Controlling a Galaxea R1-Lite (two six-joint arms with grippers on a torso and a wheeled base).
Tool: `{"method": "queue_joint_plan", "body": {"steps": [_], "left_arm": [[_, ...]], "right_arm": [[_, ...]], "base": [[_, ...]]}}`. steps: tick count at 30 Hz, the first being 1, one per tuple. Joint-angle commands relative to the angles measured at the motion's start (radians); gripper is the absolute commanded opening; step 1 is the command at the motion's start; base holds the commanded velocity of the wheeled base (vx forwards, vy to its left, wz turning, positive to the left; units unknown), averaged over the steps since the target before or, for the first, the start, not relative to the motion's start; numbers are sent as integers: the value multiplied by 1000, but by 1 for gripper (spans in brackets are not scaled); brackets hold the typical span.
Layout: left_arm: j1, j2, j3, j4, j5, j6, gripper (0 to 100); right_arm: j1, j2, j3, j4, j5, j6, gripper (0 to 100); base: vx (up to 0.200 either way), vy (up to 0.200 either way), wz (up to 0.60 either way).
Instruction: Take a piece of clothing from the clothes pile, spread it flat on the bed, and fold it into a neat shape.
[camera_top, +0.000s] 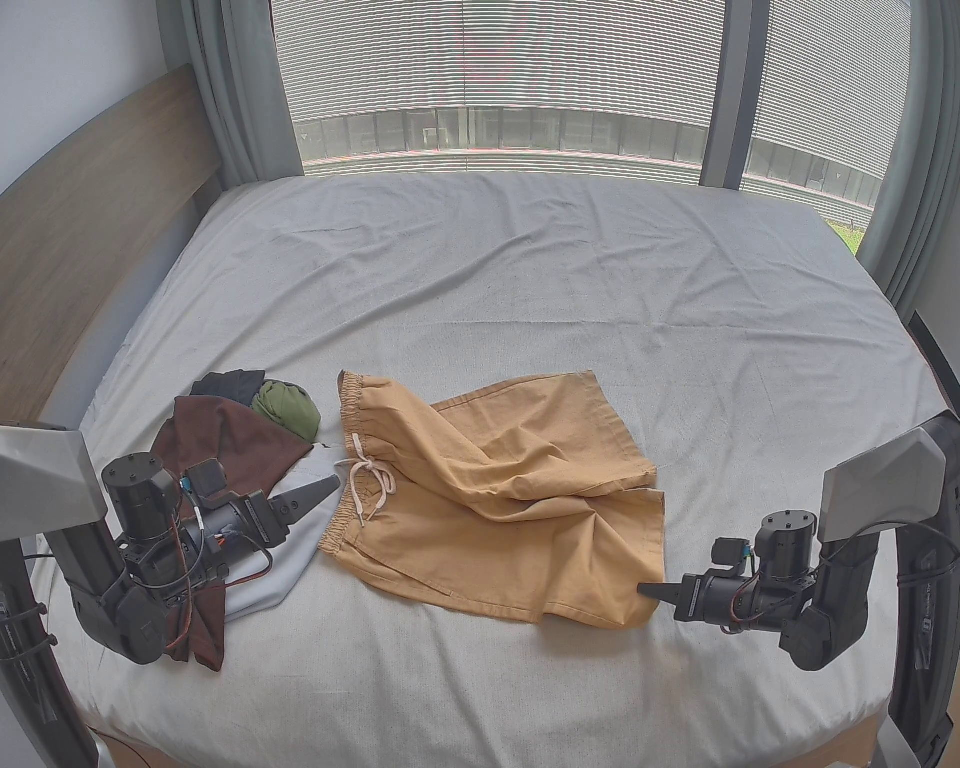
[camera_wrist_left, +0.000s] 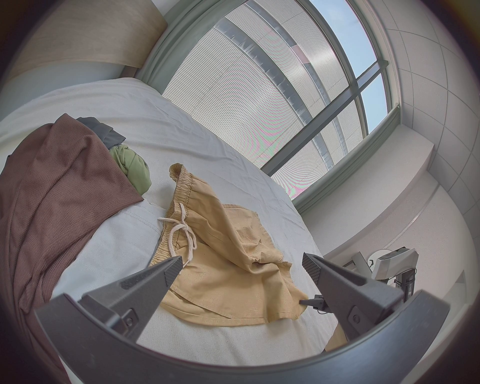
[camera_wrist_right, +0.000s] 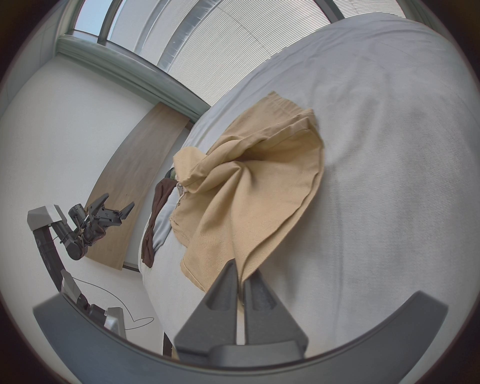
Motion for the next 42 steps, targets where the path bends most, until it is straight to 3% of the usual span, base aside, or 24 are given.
{"method": "queue_joint_plan", "body": {"steps": [1, 11, 12, 20, 30, 41, 42], "left_arm": [[0, 19, -1, 0, 1, 5, 100], [-1, 25, 0, 0, 3, 5, 100], [-3, 25, 2, 0, 3, 5, 100], [-7, 19, 0, 0, 5, 7, 100], [-7, 16, 0, -2, 5, 5, 100], [-7, 14, 0, -2, 5, 5, 100], [-7, 14, 0, -2, 5, 5, 100]], "right_arm": [[-26, 6, -3, 12, -3, 1, 0], [-41, 59, -14, 7, -3, -6, 0], [-39, 59, -15, 4, -3, -4, 100], [-27, 65, 22, -37, -6, -12, 100], [-24, 141, 52, -39, -7, -213, 100], [-18, 143, 32, -39, -6, -219, 100], [-12, 143, 31, -39, -6, -219, 0]], "base": [[0, 0, 0], [0, 0, 0], [0, 0, 0], [0, 0, 0], [0, 0, 0], [0, 0, 0], [0, 0, 0]]}}
